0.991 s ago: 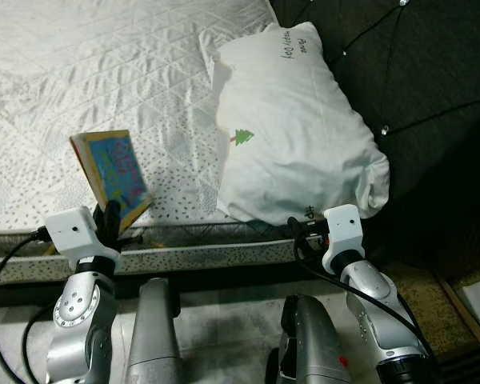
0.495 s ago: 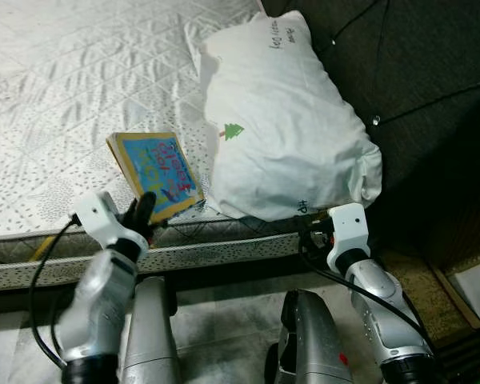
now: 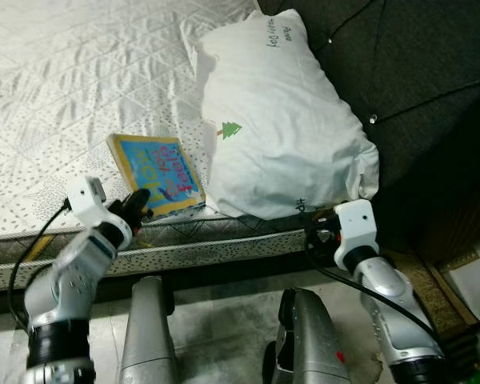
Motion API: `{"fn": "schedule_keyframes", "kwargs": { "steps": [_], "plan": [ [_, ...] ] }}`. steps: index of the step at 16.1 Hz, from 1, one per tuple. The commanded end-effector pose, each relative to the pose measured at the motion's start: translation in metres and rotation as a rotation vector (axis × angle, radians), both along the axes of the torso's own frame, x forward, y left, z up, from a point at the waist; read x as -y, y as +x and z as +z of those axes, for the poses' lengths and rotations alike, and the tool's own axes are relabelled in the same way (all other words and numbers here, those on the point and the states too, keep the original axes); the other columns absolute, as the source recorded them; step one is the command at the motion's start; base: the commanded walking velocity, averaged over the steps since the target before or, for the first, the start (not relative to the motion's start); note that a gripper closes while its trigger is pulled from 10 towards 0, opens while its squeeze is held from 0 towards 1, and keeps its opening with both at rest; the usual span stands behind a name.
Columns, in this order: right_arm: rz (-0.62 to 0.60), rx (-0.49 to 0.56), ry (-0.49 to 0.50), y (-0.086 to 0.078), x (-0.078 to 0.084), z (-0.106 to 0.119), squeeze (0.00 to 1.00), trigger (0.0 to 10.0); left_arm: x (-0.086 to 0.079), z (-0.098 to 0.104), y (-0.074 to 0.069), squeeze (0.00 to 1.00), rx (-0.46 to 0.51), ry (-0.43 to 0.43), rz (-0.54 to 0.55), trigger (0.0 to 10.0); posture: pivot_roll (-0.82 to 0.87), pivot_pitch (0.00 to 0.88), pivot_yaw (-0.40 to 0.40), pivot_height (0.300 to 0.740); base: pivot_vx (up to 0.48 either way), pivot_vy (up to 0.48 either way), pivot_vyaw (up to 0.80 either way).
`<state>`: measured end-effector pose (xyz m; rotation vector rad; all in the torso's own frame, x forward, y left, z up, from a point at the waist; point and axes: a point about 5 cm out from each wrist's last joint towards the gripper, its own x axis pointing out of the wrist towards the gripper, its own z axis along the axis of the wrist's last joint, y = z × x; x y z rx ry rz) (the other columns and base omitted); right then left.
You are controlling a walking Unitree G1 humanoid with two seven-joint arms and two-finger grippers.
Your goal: Clean up the room
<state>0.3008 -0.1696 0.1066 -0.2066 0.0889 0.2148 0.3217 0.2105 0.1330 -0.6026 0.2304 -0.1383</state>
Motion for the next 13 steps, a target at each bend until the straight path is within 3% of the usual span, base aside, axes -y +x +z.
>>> {"fn": "schedule_keyframes", "kwargs": {
  "steps": [1,5,8,11,13],
  "plan": [
    [-0.015,-0.009,-0.015,-0.004,0.008,-0.001,0.00,10.0,0.015,-0.012,0.000,0.00,-0.083,-0.047,-0.076,10.0,0.00,0.252,-0.111,0.532,0.000,0.000,0.00],
    [0.000,-0.005,-0.028,-0.005,0.005,0.000,0.00,10.0,0.033,0.004,0.003,0.00,-0.047,-0.131,-0.159,10.0,0.00,0.250,-0.116,0.532,0.000,0.000,0.00],
    [0.014,-0.002,-0.035,-0.004,0.004,0.001,0.00,10.0,0.036,0.016,0.004,0.00,-0.016,-0.158,-0.190,10.0,0.01,0.244,-0.121,0.532,0.000,0.000,0.00],
    [0.020,0.001,-0.037,-0.003,0.002,0.001,0.00,10.0,0.037,0.014,0.003,0.00,-0.030,-0.173,-0.195,10.0,0.01,0.240,-0.118,0.532,0.000,0.000,0.00],
    [0.020,0.003,-0.039,-0.003,0.001,0.001,0.00,10.0,0.032,0.002,0.000,0.00,-0.079,-0.169,-0.188,10.0,0.01,0.239,-0.117,0.532,0.000,0.000,0.00]
  ]
}}
